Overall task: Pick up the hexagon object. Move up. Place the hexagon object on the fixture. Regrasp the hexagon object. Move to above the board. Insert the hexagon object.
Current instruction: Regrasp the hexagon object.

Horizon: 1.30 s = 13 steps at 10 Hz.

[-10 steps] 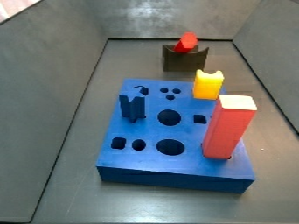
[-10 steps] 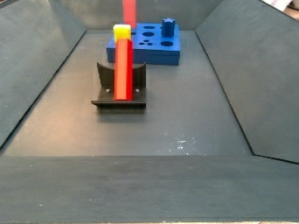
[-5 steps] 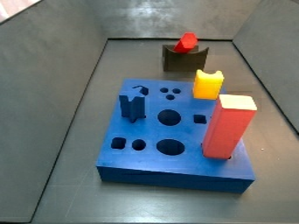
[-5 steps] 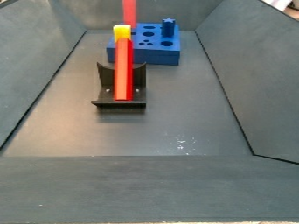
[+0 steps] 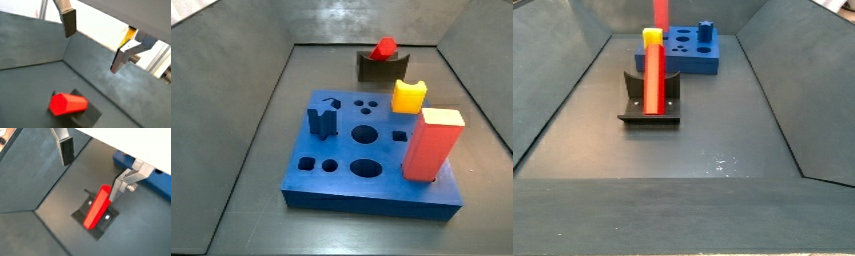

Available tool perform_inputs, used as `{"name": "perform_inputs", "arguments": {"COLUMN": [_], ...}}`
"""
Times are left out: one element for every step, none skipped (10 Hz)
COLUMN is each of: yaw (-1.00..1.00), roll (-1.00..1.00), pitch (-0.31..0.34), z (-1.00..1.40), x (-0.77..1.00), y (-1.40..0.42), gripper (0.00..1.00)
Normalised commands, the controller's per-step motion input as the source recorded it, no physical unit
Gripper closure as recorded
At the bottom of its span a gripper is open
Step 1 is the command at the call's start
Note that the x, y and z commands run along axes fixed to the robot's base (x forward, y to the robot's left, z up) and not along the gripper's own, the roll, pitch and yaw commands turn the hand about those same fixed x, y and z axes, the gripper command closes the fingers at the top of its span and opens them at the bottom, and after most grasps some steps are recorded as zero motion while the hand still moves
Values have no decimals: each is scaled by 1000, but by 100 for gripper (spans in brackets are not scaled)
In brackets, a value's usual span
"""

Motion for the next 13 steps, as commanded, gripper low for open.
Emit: {"name": "perform_inputs", "arguments": {"yaw": [158,218,249,258,273,276,262,249,202,258,217,182,137], "roll": [1000,1000,856,736,491,268,173,153,147,194,196,186,148], "pitch": [225,257,235,206,149,86,45,19,-12,-2,-9,-43,-79], "z": [-6,-7,-7,-9,-9,-4,6,0,-10,-1000,-1000,-1000,-1000], "x": [102,107,120,131,152,174,177,168,131,49,48,56,67], "y": [-42,-45,-46,-49,-51,-46,-35,-33,-48,46,46,41,33], "gripper": [0,0,0,0,0,0,0,0,0,0,0,0,0]}}
